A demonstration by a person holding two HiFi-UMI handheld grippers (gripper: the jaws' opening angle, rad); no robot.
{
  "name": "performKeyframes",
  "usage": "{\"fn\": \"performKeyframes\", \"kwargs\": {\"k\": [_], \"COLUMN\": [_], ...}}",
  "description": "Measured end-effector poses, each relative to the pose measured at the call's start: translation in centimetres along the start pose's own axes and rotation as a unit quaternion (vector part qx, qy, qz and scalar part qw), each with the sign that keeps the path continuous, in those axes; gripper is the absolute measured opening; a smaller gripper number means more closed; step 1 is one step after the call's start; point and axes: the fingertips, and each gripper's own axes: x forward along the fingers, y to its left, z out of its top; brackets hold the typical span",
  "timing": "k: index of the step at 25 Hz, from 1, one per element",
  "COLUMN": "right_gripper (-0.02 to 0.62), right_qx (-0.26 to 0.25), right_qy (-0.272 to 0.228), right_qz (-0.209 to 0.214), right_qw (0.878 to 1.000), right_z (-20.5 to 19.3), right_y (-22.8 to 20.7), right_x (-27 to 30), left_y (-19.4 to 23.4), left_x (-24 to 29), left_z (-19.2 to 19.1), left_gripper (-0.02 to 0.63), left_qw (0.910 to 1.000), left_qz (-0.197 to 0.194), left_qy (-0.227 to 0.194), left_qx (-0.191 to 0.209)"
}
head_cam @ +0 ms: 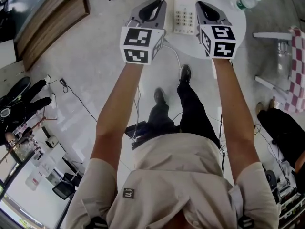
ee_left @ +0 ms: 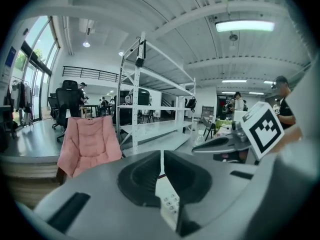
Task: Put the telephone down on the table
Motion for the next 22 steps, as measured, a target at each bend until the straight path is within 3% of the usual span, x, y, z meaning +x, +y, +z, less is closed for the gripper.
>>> {"fn": "performKeyframes", "kwargs": {"k": [6, 22], "right_gripper": [-0.005, -0.006], "right_qx": [-0.011, -0.05], "right_qy": [-0.027, -0.095], "right_qz": [0.015, 0.067], "right_qw": [0.999, 0.992], "right_z": [3.8, 9.5], "right_y": [2.6, 10.1], "right_x": [-4.9, -17.1], "left_y": [-2.8, -8.1], "left_x": [-4.1, -16.4], "left_z": [3.5, 10.5], "left_gripper": [0.012, 0.011], "left_qw": [0.9994, 0.9921], "left_qz": [-0.027, -0.066], "left_qy": [-0.018, -0.1], "left_qx": [-0.009, 0.037]}}
